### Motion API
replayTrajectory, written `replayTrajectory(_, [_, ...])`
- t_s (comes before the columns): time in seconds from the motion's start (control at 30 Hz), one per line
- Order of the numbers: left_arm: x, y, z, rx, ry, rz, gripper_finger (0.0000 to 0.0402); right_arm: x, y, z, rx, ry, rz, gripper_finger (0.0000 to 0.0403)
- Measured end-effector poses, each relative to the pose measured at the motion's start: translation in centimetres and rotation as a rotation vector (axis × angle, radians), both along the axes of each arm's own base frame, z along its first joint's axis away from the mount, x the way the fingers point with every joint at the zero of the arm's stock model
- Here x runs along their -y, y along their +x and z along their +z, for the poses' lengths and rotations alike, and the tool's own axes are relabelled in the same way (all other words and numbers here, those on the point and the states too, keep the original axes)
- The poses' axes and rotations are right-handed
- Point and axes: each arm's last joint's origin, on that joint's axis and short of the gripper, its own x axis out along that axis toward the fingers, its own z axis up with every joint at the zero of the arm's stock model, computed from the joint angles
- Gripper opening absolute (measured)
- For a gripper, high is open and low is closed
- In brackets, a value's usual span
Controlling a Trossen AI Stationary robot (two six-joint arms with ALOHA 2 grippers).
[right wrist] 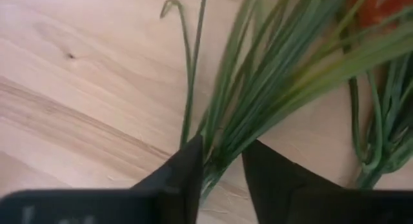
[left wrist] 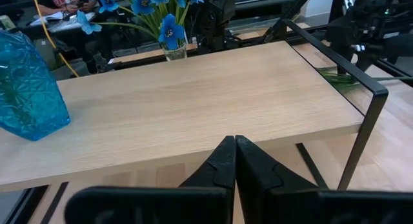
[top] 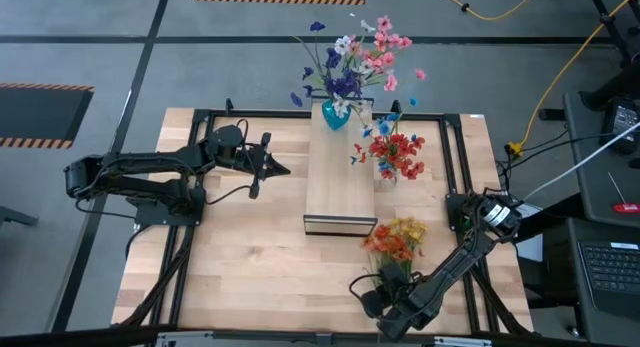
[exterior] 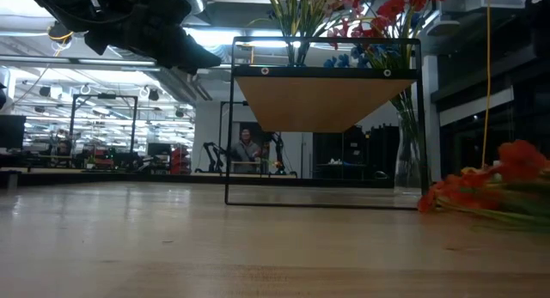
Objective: Pick and place flowers into a vace then onto a shelf
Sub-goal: Put the orange flowers into the transparent vase
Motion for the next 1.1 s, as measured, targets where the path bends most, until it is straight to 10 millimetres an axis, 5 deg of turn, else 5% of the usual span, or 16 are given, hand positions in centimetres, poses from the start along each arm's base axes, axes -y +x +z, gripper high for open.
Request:
replayTrajectory(0.27, [0.0, 0.0, 0.0, 0.000, -0.002, 0.001, 0.0007, -0.2, 0.2, 0.0, 0.018, 0.021, -0.002, 0.0012])
replayTrajectory(0.7, [0.0, 0.0, 0.0, 0.000, -0.001, 0.001, 0.0003, -0.3, -0.4, 2.4, 0.065, 0.060, 0.045, 0.0005])
replayTrajectory(1.1, [0.0, 0.0, 0.0, 0.000, -0.001, 0.000, 0.0001, -0.8, -6.0, 9.0, 0.154, 0.051, 0.282, 0.0003])
